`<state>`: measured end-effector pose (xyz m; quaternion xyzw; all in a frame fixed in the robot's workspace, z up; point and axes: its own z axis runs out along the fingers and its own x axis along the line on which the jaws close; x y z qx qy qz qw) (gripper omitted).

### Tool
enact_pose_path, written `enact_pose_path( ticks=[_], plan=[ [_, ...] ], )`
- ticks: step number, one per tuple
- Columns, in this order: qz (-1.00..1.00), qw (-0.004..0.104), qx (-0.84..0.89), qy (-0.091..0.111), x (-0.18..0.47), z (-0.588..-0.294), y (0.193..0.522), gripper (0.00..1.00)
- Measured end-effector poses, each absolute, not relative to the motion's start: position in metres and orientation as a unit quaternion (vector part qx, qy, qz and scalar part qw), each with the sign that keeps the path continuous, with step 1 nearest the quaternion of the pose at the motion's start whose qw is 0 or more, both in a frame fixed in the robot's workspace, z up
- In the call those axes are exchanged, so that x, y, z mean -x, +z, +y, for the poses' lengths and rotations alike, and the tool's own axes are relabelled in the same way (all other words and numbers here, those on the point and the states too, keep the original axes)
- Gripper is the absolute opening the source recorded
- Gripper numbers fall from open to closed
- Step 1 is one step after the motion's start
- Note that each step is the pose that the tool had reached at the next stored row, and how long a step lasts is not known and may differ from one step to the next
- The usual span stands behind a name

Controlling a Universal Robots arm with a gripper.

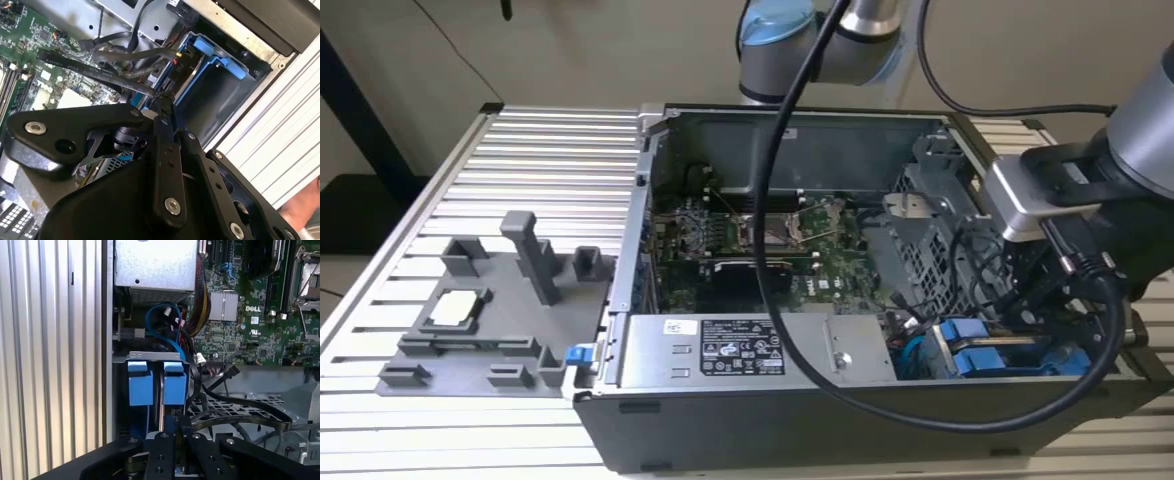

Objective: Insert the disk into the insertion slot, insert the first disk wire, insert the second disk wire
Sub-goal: 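Insert the second disk wire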

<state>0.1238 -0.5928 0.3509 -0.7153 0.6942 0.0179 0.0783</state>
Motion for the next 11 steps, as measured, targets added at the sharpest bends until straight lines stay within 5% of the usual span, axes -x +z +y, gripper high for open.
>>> enact_pose_path(
  ticks=[11],
  plan=[
    [0.694,0.081,0.715,0.018,-0.1273,-0.5906,0.3459,0.16]
  ],
)
